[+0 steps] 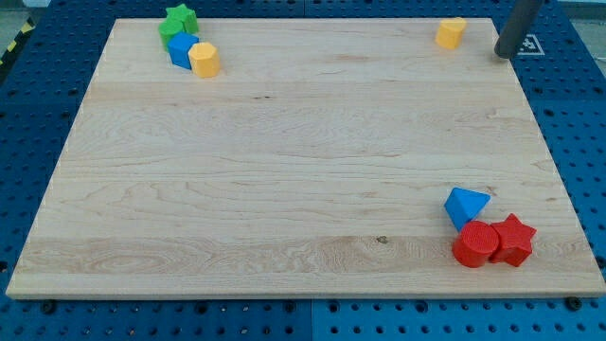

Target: Move the heart right to the hexagon

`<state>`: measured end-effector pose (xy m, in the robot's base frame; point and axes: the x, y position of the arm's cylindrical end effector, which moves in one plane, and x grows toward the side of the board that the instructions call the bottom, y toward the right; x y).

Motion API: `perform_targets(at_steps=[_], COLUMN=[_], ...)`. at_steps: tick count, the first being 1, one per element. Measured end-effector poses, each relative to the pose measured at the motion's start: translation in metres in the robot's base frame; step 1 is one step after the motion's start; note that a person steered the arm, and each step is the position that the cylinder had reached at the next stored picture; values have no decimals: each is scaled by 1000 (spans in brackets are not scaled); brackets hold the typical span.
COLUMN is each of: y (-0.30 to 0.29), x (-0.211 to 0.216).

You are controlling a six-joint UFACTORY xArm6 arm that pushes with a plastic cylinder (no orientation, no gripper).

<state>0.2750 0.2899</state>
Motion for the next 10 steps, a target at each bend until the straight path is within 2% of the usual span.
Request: perform_targets(at_steps=[3,5,6,8,10], y=[-2,-48,-52,-58,-122], x=[-41,-53,-66,-60,-30])
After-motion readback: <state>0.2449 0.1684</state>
